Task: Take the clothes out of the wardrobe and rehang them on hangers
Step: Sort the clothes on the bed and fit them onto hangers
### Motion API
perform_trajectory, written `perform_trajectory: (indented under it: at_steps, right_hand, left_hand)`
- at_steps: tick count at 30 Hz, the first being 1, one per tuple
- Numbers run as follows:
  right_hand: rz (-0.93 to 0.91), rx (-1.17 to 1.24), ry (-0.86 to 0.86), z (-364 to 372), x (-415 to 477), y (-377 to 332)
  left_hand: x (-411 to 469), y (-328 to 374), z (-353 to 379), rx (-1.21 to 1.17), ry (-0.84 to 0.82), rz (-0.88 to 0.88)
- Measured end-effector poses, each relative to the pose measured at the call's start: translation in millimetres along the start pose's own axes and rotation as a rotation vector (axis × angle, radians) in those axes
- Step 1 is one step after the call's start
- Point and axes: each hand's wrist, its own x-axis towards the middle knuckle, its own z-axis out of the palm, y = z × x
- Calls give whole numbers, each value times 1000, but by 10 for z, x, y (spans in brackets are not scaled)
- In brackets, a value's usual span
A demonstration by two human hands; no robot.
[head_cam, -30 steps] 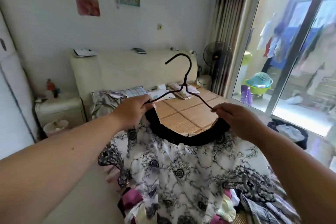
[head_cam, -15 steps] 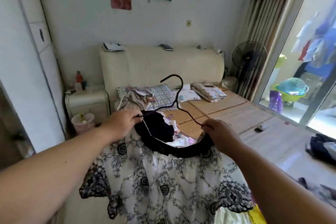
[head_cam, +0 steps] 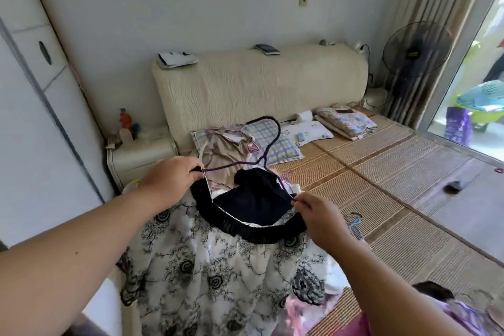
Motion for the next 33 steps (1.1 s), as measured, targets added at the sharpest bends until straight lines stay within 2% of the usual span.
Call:
perform_trajectory:
  at_steps: [8,12,16,24,30,33]
  right_hand:
    - [110,91,-21,532,1714,381]
    - [174,91,-50,688,2420,545]
    - [211,97,-9,761,2903,762]
    - [496,24,-80,1200,3740,1447]
    - [765,89,-39,1880,4287,2066]
    - [864,97,-27,2169,4521,2332]
  left_hand:
    - [1744,-512,663,138,-2,21]
    - [2531,-714,1003,189,-70,-7]
    - [3192,-833,1360,161,-138,23]
    - [4403,-1181,2735,104,-500,102]
    - [5105,-1471,4052,91,-756,170]
    - [5340,-1581,4611,118,-831,191]
